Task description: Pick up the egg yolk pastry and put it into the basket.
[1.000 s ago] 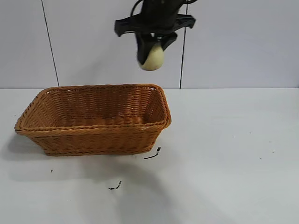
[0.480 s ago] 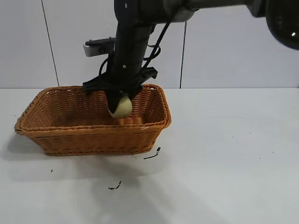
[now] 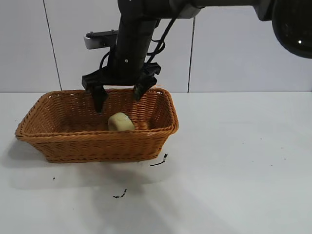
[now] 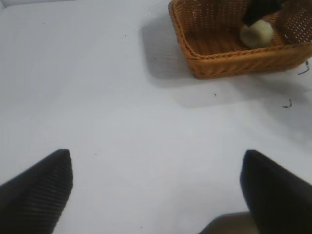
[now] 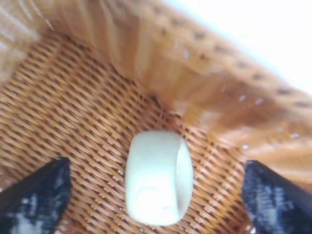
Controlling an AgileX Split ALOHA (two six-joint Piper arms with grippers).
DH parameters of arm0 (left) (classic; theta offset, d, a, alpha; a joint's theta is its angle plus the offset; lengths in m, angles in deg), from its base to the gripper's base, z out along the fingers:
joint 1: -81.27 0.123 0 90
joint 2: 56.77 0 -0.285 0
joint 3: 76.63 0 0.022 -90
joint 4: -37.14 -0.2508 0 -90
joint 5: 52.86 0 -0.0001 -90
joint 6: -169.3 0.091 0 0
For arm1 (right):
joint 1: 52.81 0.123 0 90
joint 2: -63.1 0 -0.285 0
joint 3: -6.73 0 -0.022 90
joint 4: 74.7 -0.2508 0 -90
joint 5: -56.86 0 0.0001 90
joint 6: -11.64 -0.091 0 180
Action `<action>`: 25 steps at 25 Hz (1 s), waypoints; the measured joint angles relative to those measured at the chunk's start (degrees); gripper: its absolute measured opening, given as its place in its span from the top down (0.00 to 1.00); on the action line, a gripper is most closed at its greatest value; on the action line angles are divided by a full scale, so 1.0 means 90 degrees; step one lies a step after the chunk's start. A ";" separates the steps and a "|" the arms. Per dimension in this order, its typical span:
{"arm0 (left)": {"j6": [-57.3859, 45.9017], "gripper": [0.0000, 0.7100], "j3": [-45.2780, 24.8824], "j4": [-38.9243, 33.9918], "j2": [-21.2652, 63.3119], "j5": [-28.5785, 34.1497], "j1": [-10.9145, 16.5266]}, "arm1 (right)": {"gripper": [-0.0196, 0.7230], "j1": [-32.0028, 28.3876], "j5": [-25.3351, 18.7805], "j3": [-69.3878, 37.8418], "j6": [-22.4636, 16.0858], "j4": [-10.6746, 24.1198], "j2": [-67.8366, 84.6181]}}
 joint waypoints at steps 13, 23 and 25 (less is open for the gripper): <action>0.0000 0.02 0.0000 0.0000 0.0000 0.0000 0.0000 | 0.04 -0.2426 -0.0380 0.0082 0.0160 0.0305 0.0285; 0.0000 0.02 0.0000 0.0000 0.0000 0.0000 0.0000 | 0.04 -0.3915 -0.0445 -0.0133 0.0160 0.0129 0.0804; 0.0000 0.02 0.0000 0.0000 0.0000 0.0000 0.0000 | 0.04 -0.3936 -0.0445 -0.0347 0.0160 0.0080 0.0948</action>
